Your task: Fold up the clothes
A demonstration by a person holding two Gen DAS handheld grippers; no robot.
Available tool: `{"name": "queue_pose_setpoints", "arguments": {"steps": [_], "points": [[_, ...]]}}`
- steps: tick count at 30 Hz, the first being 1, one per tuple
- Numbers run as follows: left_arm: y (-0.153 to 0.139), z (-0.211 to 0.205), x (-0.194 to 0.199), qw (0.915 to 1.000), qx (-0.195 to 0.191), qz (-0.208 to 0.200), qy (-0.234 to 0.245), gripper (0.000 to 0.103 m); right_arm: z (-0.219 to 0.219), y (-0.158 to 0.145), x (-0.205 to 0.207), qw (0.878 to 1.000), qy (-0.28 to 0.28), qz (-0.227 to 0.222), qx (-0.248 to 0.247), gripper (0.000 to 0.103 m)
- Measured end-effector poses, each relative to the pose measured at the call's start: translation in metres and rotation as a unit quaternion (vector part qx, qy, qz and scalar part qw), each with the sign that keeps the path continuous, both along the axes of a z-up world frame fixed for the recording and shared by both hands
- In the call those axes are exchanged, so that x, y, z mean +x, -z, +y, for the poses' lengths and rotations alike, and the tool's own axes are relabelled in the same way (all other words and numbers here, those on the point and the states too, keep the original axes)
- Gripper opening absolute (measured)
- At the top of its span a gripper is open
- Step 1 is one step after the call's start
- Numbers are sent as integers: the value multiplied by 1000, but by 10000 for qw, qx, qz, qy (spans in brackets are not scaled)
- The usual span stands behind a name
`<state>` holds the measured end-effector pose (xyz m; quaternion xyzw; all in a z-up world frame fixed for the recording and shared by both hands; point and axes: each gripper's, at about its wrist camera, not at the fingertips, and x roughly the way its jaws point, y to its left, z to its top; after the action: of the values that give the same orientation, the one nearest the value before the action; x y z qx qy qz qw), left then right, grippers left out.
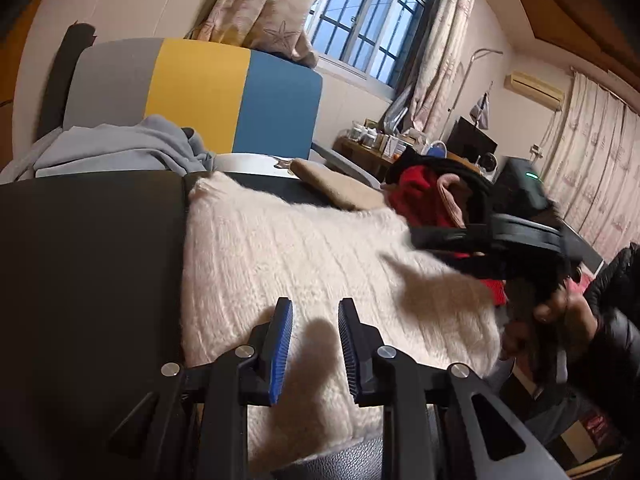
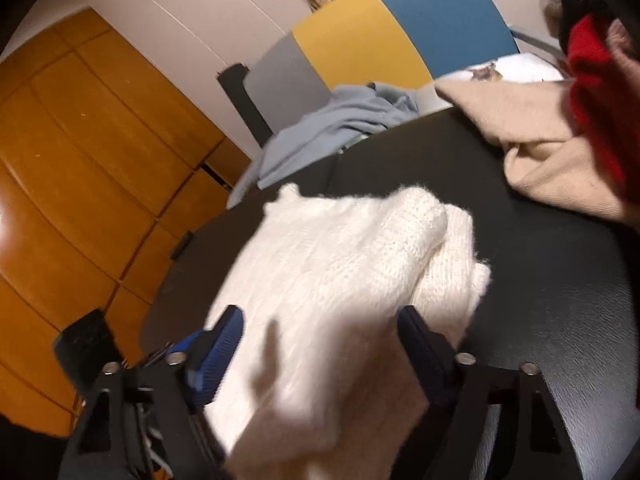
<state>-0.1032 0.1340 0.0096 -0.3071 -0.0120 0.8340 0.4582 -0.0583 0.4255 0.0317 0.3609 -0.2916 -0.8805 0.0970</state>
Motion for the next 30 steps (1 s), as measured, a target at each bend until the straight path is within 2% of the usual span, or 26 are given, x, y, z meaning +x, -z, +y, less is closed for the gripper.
{"name": "queue_pose_setpoints", "arguments": {"steps": [2, 4, 7, 9, 13, 16, 17, 20, 21, 22, 24, 27, 30], "points": [[-1, 1, 5, 9998, 20, 122, 123, 24, -1, 21, -22, 9988, 85, -475, -112, 18], [1, 4, 9, 9992, -121, 236, 291, 25, -3, 19, -26, 9992, 86, -321, -212, 15], [18, 13, 8, 9963, -507, 18, 688, 27, -4, -15, -19, 9997, 106, 184, 133, 14], [31, 17, 9, 9940, -659, -119, 867, 27, 3, -21, -18, 9985, 265, 243, 421, 14], [35, 21, 6, 9910, -793, -282, 1037, 26, 18, 45, -26, 9979, 320, -464, 308, 14], [32, 20, -1, 9878, -818, -576, 1196, 25, 36, 67, -12, 9971, 524, -27, -542, 14], [29, 20, -3, 9866, -844, -658, 1235, 25, 37, 68, -11, 9968, 528, 30, -605, 14], [12, 18, -10, 9867, -673, -749, 1279, 25, 35, 57, -10, 9979, 466, 48, -441, 19], [6, 18, -12, 9876, -602, -727, 1258, 26, 34, 54, -9, 9983, 446, 54, -382, 25], [3, 18, -12, 9886, -553, -690, 1218, 26, 33, 44, -6, 9987, 464, 65, -178, 33], [-2, 19, -12, 9903, -483, -626, 1140, 26, 28, 25, 1, 9986, 452, 111, 260, 38], [-1, 24, -13, 9910, -490, -631, 1070, 26, 8, -10, 17, 9950, 135, 435, 889, 38], [2, 30, -11, 9914, -555, -560, 1044, 26, -24, -30, 31, 9877, -545, 689, 1297, 38]]}}
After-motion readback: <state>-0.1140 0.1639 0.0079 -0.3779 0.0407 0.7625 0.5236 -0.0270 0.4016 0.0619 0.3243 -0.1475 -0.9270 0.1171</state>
